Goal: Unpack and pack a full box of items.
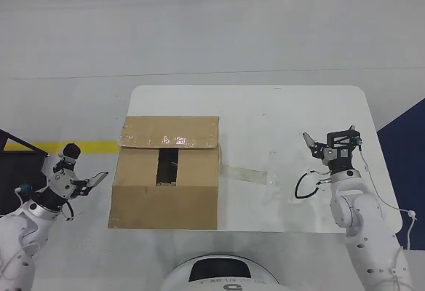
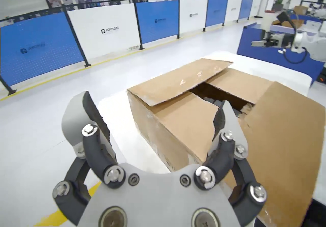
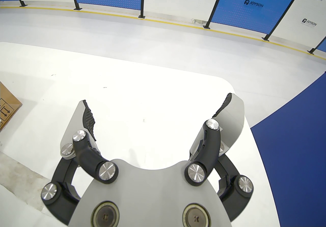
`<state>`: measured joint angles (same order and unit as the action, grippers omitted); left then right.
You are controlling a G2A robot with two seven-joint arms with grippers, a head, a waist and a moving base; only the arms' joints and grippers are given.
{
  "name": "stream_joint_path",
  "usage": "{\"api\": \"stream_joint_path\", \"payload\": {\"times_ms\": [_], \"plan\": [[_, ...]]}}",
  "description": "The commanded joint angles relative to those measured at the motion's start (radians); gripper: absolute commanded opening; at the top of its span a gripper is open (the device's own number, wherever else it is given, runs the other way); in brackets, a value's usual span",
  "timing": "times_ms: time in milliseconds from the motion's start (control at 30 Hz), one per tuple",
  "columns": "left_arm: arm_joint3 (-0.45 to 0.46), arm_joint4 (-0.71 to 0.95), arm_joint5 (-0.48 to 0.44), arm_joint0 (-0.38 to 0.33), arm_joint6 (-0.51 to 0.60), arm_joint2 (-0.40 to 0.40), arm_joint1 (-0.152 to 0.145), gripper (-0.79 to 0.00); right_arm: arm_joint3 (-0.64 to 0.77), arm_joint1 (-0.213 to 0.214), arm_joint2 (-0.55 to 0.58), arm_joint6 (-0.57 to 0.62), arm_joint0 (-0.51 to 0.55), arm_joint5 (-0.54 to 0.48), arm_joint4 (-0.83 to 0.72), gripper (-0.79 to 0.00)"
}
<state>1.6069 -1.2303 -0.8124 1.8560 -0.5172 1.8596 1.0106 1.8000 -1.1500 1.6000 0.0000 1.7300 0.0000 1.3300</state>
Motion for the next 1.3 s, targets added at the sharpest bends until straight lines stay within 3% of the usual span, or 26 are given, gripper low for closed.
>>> {"api": "stream_joint_path", "payload": {"times_ms": [0,167,267,567,667,867,1033,1267], "plan": [[0.02,0.089,0.072,-0.023,0.122,-0.018,0.005,0.0,0.002,0.0,0.0,-0.002,-0.002,0.0,-0.003,0.0],[0.032,0.109,0.084,-0.028,0.153,-0.029,0.006,0.0,0.004,-0.007,-0.055,0.006,-0.073,-0.082,-0.062,0.0],[0.032,0.109,0.084,-0.028,0.153,-0.029,0.006,0.0,-0.026,-0.012,-0.109,0.035,-0.129,-0.081,-0.04,0.0],[0.032,0.109,0.084,-0.028,0.153,-0.029,0.006,0.0,-0.029,-0.013,-0.114,0.04,-0.134,-0.081,-0.032,0.0],[0.032,0.109,0.084,-0.028,0.153,-0.029,0.006,0.0,-0.026,-0.007,-0.165,0.083,-0.16,-0.232,0.028,0.0],[0.032,0.109,0.084,-0.028,0.153,-0.029,0.006,0.0,0.011,-0.009,-0.291,0.149,-0.233,-0.352,0.186,0.0],[0.032,0.109,0.084,-0.028,0.153,-0.029,0.006,0.0,-0.002,-0.021,-0.402,0.202,-0.305,-0.38,0.246,0.0],[0.032,0.109,0.084,-0.028,0.153,-0.029,0.006,0.0,-0.051,-0.031,-0.452,0.214,-0.368,-0.432,0.205,0.0]]}}
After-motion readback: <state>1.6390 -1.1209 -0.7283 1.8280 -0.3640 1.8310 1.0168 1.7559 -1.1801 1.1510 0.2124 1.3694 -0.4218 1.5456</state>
